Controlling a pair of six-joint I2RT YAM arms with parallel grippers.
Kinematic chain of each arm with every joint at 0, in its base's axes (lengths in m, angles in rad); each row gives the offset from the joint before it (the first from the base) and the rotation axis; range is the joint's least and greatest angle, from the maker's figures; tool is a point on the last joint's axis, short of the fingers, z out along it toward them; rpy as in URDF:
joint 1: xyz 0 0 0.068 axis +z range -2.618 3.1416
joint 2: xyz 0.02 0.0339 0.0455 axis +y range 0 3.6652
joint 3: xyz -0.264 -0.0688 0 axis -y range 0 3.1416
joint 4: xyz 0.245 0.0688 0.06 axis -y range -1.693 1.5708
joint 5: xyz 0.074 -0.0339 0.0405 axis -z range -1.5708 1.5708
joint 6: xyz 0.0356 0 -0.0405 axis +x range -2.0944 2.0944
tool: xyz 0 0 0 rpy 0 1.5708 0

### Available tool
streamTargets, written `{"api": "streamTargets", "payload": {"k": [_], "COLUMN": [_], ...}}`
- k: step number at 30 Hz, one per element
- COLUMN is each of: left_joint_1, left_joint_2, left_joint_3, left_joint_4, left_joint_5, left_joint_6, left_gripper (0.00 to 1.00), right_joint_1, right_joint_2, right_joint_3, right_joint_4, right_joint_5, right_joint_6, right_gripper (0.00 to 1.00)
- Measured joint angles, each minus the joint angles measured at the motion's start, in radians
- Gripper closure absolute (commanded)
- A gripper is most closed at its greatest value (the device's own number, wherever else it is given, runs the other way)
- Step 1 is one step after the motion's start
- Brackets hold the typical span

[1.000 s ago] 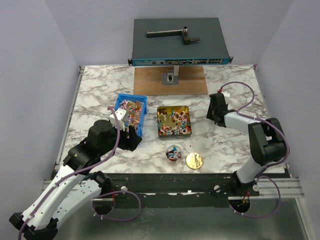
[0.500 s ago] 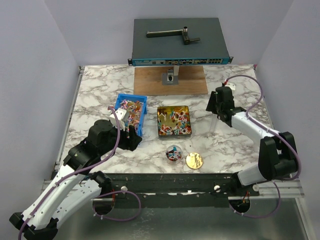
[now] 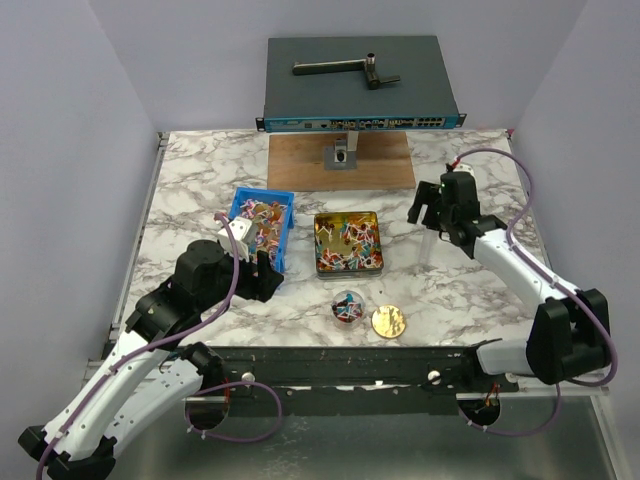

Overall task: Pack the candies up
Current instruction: Pick up the bottle lid at the center of the board.

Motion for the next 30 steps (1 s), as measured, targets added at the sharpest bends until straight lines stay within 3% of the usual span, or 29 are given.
{"api": "streamTargets", "payload": {"k": [13, 30], "left_joint_1": [0.0, 0.005], "left_joint_2": [-0.014, -0.024], "left_joint_3": [0.0, 0.0], "left_joint_4": [0.0, 0.0], "left_joint_5": [-0.005, -0.005], "left_joint_6": [0.0, 0.0], "left_gripper": [0.31, 0.31], "right_joint_1": [0.004, 0.197], "right_joint_2": [-0.148, -0.303], "right_joint_3": [-0.11, -0.21], "right_joint_4": [-0.111, -0.267], "right_joint_5": [-0.159, -0.097], "right_joint_6": [0.032, 0.209], "right_gripper": [0.0, 0.0]}}
